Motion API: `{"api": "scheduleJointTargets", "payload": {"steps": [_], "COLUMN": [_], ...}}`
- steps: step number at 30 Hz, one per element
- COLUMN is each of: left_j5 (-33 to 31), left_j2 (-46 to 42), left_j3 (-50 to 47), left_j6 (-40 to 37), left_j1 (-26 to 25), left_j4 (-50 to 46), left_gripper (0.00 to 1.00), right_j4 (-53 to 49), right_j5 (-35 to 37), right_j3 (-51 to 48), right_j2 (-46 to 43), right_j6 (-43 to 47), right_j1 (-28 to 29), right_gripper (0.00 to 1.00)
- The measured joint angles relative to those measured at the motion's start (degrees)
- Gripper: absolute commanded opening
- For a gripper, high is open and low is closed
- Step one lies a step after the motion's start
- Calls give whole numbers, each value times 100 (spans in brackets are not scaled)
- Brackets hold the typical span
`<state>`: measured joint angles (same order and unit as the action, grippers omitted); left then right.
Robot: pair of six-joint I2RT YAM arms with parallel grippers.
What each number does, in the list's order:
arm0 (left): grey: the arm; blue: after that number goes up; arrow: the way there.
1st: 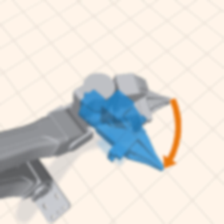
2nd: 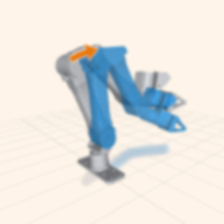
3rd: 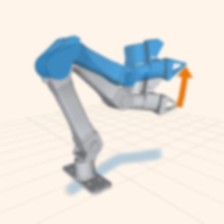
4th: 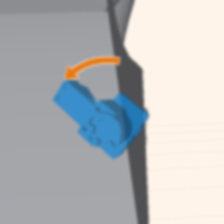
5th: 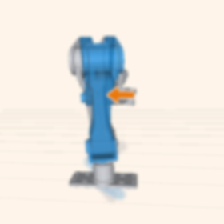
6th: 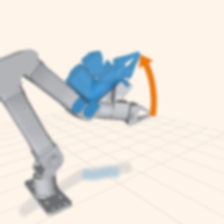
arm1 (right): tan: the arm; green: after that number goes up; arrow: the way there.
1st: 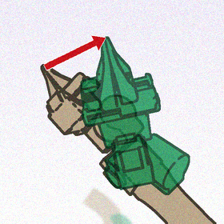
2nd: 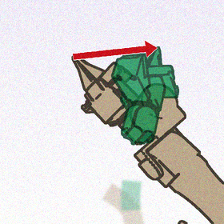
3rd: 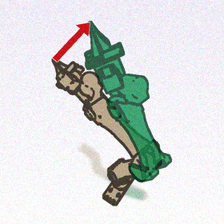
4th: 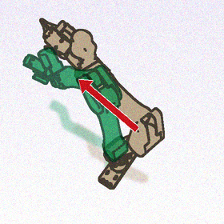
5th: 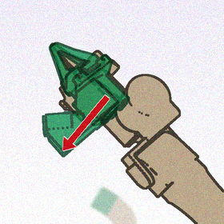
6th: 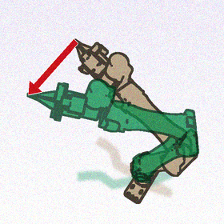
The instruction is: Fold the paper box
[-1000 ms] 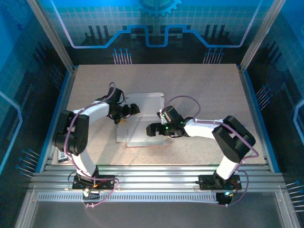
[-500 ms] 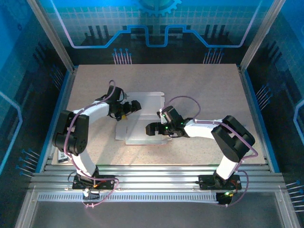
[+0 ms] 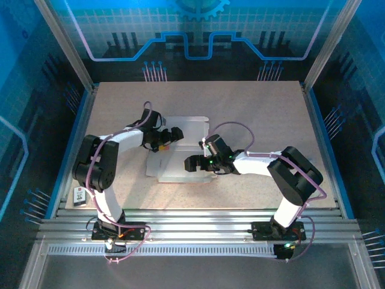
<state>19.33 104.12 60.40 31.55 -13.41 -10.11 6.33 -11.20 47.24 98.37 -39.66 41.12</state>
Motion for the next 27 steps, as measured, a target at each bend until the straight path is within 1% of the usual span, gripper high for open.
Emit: {"api": "scheduleJointTargets", "payload": {"steps": [5,11,15,21,27], "left_j5": [-72,-332,-437,-341,-256], "left_j2": [11,20,20,96,-74], "left_j3": [11,20,39,332,605], "left_j6": [-2,-20,-52,-116,-201], "left_j1": [-57,-188,-326,-608,-621], "left_j4": [13,13,13,-144,-437], "left_gripper": [99,99,99,99,99], "right_j4": [2,37,52,-352,-835], "right_j5": [0,31,120,227,216], "right_j3": [-2,-31,-166,-422,-457], "right_j2": [0,-20,-166,-592,-962], "right_j6": [-2,-68,-179,-326,-363], "right_j1": [2,7,11,11,11], "right_gripper": [100,100,100,100,100]}}
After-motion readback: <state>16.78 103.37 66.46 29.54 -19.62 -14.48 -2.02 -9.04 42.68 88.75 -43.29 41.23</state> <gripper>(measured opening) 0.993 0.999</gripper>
